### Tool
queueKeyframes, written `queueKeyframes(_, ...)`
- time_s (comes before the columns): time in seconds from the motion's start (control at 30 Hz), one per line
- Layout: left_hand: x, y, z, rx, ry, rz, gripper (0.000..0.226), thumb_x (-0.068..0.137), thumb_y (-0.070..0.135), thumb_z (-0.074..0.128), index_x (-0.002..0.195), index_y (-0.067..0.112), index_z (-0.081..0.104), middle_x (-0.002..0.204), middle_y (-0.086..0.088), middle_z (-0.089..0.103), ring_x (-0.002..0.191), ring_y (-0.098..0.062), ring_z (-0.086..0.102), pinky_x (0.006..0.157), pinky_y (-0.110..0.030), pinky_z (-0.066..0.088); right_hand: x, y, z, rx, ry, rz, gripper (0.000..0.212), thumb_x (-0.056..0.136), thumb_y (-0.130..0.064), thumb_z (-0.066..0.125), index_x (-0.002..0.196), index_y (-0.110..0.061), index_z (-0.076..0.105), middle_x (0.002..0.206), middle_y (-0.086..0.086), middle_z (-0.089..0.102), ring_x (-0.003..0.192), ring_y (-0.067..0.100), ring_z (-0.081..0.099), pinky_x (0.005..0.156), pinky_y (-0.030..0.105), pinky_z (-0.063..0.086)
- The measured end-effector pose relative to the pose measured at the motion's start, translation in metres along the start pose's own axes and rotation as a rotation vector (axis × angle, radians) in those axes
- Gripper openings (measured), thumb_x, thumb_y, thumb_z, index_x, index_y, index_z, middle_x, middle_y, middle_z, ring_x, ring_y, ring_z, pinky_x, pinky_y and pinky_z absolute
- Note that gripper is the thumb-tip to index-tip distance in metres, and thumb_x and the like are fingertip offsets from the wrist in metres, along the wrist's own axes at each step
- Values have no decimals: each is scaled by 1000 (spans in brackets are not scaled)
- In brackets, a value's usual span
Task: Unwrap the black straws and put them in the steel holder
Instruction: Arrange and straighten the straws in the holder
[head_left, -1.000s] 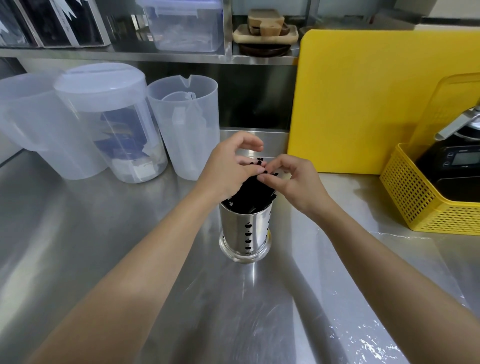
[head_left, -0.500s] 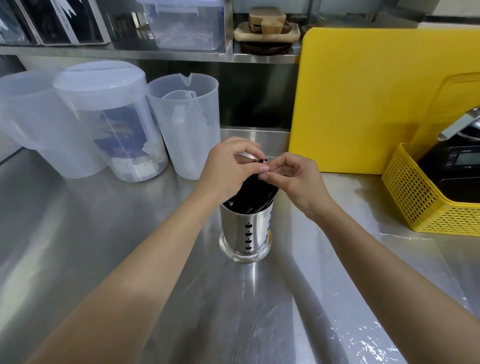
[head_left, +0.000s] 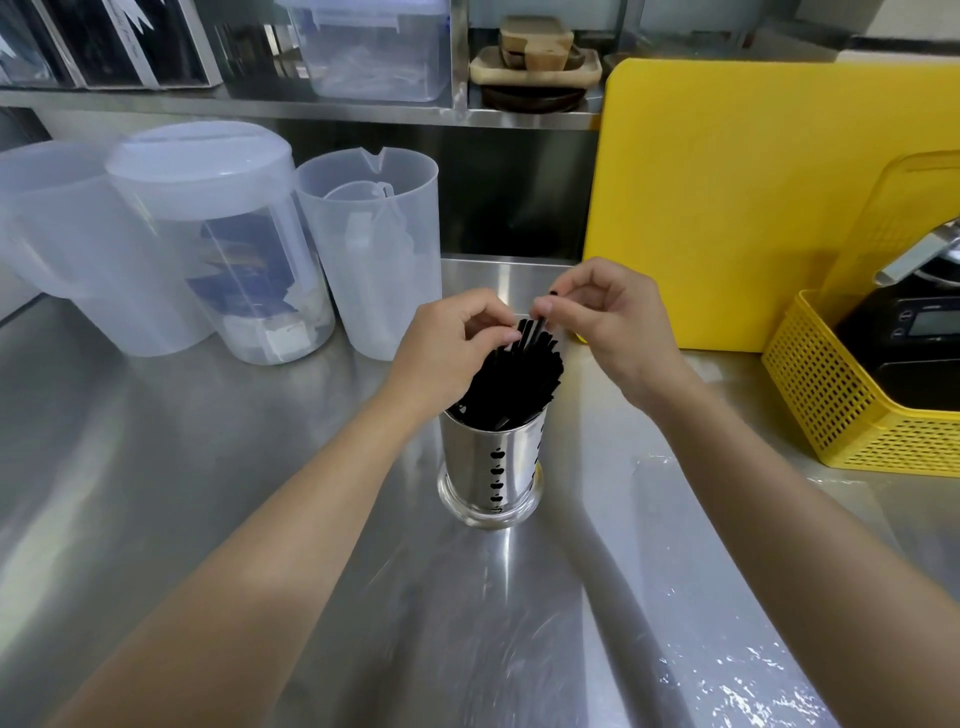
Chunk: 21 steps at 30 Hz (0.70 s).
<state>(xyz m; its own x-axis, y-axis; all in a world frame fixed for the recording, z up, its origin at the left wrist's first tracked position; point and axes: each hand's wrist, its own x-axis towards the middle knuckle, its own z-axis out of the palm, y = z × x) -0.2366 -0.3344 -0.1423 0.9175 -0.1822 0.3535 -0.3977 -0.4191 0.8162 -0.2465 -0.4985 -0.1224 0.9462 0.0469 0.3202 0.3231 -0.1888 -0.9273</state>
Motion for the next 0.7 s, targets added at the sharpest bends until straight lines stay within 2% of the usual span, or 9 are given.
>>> queueKeyframes(0.13, 7, 20, -11, -169, 109, 45, 25, 75, 8, 72, 75, 31, 60, 70, 10, 65, 75, -13, 66, 70, -32, 58, 4, -11, -1, -64, -147, 9, 17, 75, -6, 72, 83, -15, 62, 62, 0, 62, 47, 4, 54, 50, 16, 44)
queueKeyframes(0.23, 17, 42, -22, -322, 173, 100, 21, 74, 9, 72, 77, 27, 62, 66, 10, 68, 71, -10, 69, 62, -28, 58, 5, -17, 7, -150, -206, 8, 17, 76, -11, 73, 92, -15, 68, 60, -12, 63, 47, -1, 53, 49, 14, 44)
queueKeyframes(0.3, 18, 53, -25, -355, 184, 124, 19, 75, 7, 72, 78, 23, 61, 69, 6, 68, 71, -9, 69, 59, -23, 57, 8, -23, 12, -136, -191, -23, 12, 77, -12, 72, 87, -19, 70, 51, -14, 61, 45, 1, 49, 48, 16, 43)
queueKeyframes(0.37, 18, 57, -27, -363, 190, 141, 22, 74, 4, 72, 82, 22, 61, 75, 3, 67, 75, -7, 69, 64, -21, 56, 11, -30, 14, -136, -171, -55, 8, 78, -12, 71, 78, -20, 70, 46, -12, 57, 44, 6, 47, 46, 20, 42)
queueKeyframes(0.43, 17, 56, -30, -383, 139, 134, 32, 71, 1, 74, 91, 22, 59, 85, 2, 68, 81, -4, 68, 73, -20, 54, 13, -38, 13, -101, -150, -87, 5, 78, -11, 71, 75, -14, 69, 43, -10, 55, 42, 7, 47, 44, 20, 43)
queueKeyframes(0.53, 14, 49, -34, -407, -46, 33, 47, 69, -2, 73, 104, 24, 54, 93, 1, 68, 84, -5, 68, 80, -22, 54, 18, -47, 9, 1, -117, -92, 8, 77, -4, 70, 71, -7, 66, 45, -6, 55, 41, 6, 49, 42, 19, 44)
queueKeyframes(0.6, 10, 44, -32, -428, -163, -8, 46, 72, -6, 70, 103, 24, 56, 85, 3, 72, 81, -6, 69, 76, -20, 54, 19, -52, 5, 46, -118, -81, 14, 76, -2, 70, 65, -8, 63, 42, -6, 55, 39, 5, 50, 41, 18, 43)
queueKeyframes(0.7, 6, 41, -26, -493, -227, -31, 37, 79, -10, 60, 96, 22, 60, 73, 6, 75, 73, -10, 71, 67, -19, 54, 20, -54, 4, 48, -119, -78, 15, 75, -1, 70, 64, -7, 61, 41, -6, 56, 37, 4, 51, 40, 17, 42)
